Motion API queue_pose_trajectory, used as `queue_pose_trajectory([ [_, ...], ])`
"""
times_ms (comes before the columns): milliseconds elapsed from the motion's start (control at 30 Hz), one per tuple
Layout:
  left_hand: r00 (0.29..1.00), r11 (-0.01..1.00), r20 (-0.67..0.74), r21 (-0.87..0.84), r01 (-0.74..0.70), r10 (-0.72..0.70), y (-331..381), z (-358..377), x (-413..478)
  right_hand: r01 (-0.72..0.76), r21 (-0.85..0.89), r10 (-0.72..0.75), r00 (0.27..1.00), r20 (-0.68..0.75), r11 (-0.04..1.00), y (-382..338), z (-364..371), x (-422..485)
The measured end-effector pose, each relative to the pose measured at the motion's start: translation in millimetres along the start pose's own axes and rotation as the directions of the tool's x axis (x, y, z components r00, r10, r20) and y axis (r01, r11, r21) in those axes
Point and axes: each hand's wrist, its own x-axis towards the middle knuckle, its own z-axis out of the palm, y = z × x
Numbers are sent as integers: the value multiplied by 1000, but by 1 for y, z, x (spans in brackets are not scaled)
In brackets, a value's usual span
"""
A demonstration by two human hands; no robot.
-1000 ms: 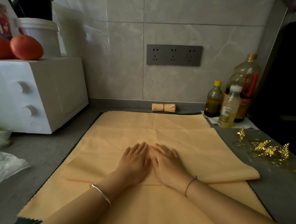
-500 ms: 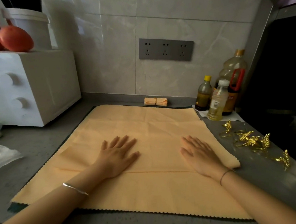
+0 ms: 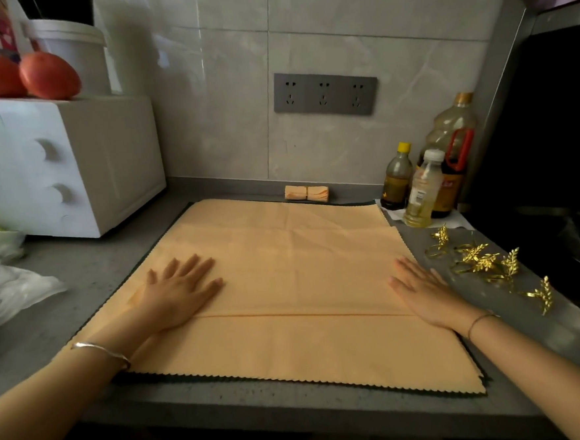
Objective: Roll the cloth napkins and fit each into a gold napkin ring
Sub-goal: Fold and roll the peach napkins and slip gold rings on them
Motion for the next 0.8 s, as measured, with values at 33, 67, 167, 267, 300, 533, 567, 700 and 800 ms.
queue_pose_trajectory([
  [33, 1000, 1000, 2, -12, 5, -5, -2, -2, 0, 7, -2, -7, 1000, 5, 1000, -1, -2, 0],
  [67, 1000, 1000, 0, -29, -5, 5, -2, -5, -1, 23, 3, -23, 1000, 4, 1000, -3, -5, 0],
  [167, 986, 985, -34, -57, -166, 164, 6, -13, -6, 147, 112, -145, 989, -23, 983, -20, -20, -6],
  [267, 942, 943, 44, -35, -330, 331, 23, -20, -12, 342, 50, -344, 938, 43, 938, -43, -31, -17],
  [300, 928, 931, 67, -10, -366, 366, 28, -21, -14, 397, -40, -393, 916, 75, 917, -48, -32, -20],
  [533, 900, 898, 129, 98, -429, 416, 38, -23, -18, 432, -216, -396, 898, 193, 876, -61, -28, -28],
  [567, 902, 899, 122, 105, -426, 413, 40, -23, -19, 423, -208, -387, 901, 195, 882, -61, -27, -28],
  [700, 915, 904, 97, 147, -401, 391, 45, -24, -19, 404, -193, -376, 912, 164, 894, -61, -24, -24],
  [800, 920, 902, 80, 183, -391, 382, 48, -25, -19, 388, -165, -365, 918, 154, 907, -57, -23, -19],
])
